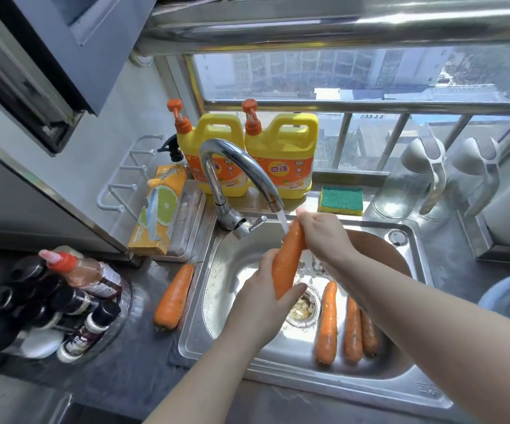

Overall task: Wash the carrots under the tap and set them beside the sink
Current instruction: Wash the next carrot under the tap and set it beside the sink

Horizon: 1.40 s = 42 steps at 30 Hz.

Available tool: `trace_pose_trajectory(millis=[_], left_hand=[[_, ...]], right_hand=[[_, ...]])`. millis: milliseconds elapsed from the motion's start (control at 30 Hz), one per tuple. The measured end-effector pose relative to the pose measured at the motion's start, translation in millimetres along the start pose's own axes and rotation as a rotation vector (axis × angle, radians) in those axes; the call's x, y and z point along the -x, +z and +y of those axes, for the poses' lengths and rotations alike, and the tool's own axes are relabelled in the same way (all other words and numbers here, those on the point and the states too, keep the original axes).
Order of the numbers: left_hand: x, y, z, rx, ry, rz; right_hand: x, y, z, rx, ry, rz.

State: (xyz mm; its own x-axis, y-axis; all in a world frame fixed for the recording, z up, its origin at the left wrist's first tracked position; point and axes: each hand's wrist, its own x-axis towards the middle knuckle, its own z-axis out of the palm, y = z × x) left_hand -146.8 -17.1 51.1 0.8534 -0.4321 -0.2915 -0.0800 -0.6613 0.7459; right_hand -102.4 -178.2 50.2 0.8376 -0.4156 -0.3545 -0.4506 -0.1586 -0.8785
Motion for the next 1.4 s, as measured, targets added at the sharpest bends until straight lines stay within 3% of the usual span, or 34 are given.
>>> trace_pose_trajectory(millis=[133, 267, 500, 667, 833, 1000, 1133, 1267, 1400], left_hand=[[-1, -3, -8, 0.193, -0.042, -0.035], [-6, -9, -16, 0.367, -0.116, -0.050], [-12, -8, -8, 0.268, -0.081, -0.071], [-15, -7, -2, 0.323, -0.142, -0.055], [-21, -14, -1, 0.307, -0.145, -0.060], [-26, -18, 4, 0.297, -0.177, -0.057], [-30, -20, 8, 0.242, -0.209, -0.039], [-36, -21, 7, 0.235, -0.235, -0.027], [-35, -24, 13, 0.325, -0.215, -0.020]], right_hand=[[5, -7, -6, -0.356, 0.201, -0.307], [8, -10, -10, -0.453, 0.202, -0.376], [0, -4, -13, -0.301, 0.125, -0.142], [13, -4, -6, -0.129, -0.039, -0.319], [6, -10, -11, -0.042, -0.160, -0.233], [14, -8, -9, 0.199, -0.190, -0.318], [4, -15, -14, 0.154, -0.247, -0.220], [10, -14, -18, 0.178, -0.200, -0.311], [5, -20, -17, 0.124, -0.187, -0.287]])
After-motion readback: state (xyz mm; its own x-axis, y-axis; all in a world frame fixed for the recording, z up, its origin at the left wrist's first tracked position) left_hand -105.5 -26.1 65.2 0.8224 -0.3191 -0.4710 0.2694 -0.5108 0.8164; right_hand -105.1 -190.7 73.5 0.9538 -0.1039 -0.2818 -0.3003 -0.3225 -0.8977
